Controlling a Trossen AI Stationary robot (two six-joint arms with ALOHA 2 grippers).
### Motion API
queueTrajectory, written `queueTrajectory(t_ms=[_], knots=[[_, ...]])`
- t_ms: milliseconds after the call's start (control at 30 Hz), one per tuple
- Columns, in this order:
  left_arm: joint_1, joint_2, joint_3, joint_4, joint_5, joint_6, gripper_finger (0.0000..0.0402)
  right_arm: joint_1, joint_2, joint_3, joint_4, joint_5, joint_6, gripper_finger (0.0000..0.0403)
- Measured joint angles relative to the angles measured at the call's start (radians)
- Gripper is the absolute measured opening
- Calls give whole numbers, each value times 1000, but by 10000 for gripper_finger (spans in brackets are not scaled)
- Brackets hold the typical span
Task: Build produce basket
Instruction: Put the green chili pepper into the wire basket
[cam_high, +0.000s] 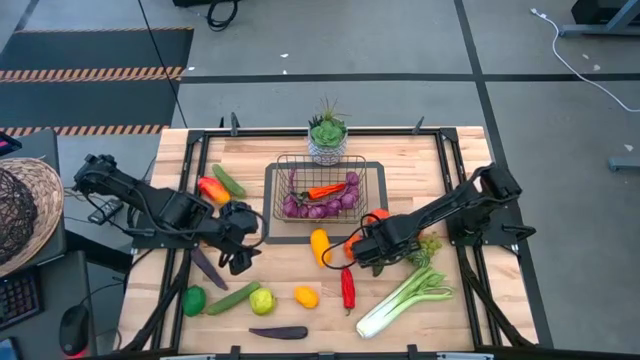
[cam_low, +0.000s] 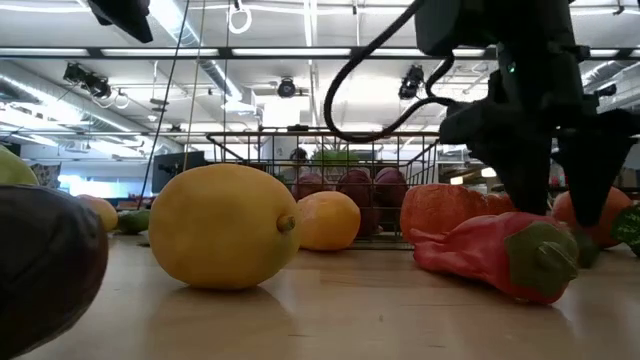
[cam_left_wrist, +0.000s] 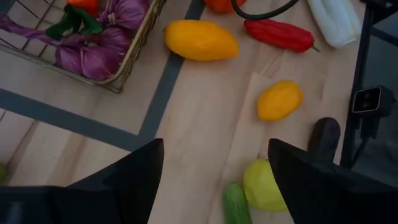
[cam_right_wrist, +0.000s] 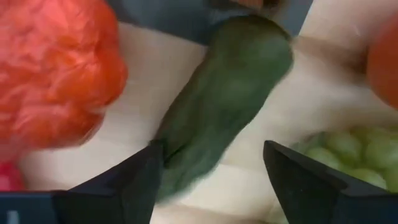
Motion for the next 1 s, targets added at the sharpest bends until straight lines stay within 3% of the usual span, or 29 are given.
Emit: queueTrajectory(t_ms=[233,533,633,1000], knots=[[7,-12,0,2,-26,-46,293,-19,-6,-73,76,1,-13,246],[22,-22,2,1,-62,-110,293,-13,-28,-86,67,-79,-211,205],[42,-22,2,1,-69,-132,293,2,-90,-86,45,-83,-246,181],[150,-22,2,12,-68,-151,293,19,-442,-86,-94,83,-265,59]])
